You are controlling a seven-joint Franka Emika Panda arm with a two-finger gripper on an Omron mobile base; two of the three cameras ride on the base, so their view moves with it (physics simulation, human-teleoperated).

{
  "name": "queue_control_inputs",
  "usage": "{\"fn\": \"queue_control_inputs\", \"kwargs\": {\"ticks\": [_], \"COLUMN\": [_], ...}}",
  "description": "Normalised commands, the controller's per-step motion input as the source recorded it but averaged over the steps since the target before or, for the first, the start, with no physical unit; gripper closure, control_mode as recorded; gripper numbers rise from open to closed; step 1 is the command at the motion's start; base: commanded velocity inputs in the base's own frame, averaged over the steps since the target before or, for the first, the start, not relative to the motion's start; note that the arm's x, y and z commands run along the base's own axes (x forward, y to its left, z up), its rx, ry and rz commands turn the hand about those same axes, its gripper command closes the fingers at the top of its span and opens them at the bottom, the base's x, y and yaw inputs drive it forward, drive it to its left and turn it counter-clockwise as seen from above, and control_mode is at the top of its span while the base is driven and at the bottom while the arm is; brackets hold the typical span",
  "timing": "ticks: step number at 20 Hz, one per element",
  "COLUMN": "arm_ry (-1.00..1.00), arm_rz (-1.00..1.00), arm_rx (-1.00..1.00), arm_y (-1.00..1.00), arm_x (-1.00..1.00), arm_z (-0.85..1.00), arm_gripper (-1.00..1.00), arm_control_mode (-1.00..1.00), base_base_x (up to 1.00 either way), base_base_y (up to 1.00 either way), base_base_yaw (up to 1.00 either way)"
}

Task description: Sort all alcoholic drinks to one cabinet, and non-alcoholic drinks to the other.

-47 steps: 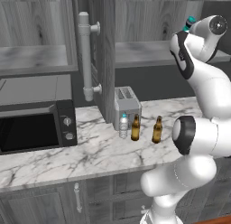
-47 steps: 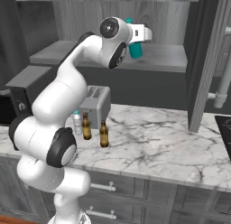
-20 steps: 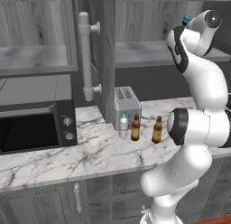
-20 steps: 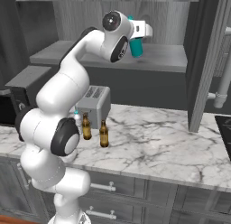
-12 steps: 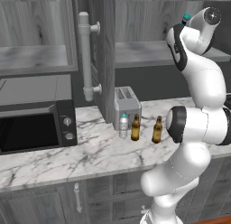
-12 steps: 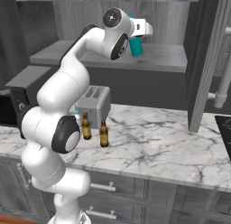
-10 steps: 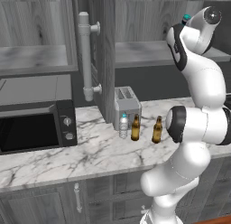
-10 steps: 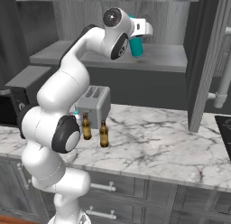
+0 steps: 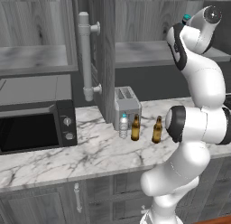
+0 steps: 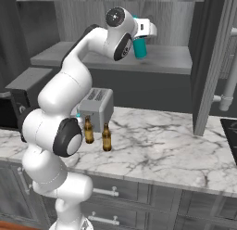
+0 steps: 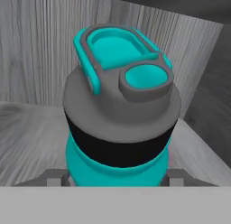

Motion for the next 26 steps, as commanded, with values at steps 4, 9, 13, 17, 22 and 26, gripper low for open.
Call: {"fn": "queue_control_inputs", "kwargs": {"ticks": [4,9,13,17,22,26], "arm_ry": [0.0,0.0,0.0,-0.03,-0.12,-0.08], "arm_rz": [0.0,0.0,0.0,0.0,0.0,0.0], "arm_rx": [0.0,0.0,0.0,0.0,0.0,0.0], "arm_y": [0.0,-0.01,-0.03,-0.05,-0.01,-0.02], "arm_x": [0.0,0.0,0.02,0.01,0.0,0.0], "arm_z": [0.0,0.0,0.0,0.0,0.0,0.0], "arm_gripper": [-1.0,-1.0,-1.0,-1.0,-1.0,-1.0], "arm_control_mode": [-1.0,-1.0,-1.0,-1.0,-1.0,-1.0], "base_base_x": [0.0,0.0,0.0,0.0,0.0,0.0], "base_base_y": [0.0,0.0,0.0,0.0,0.0,0.0], "base_base_yaw": [0.0,0.0,0.0,0.0,0.0,0.0]}}
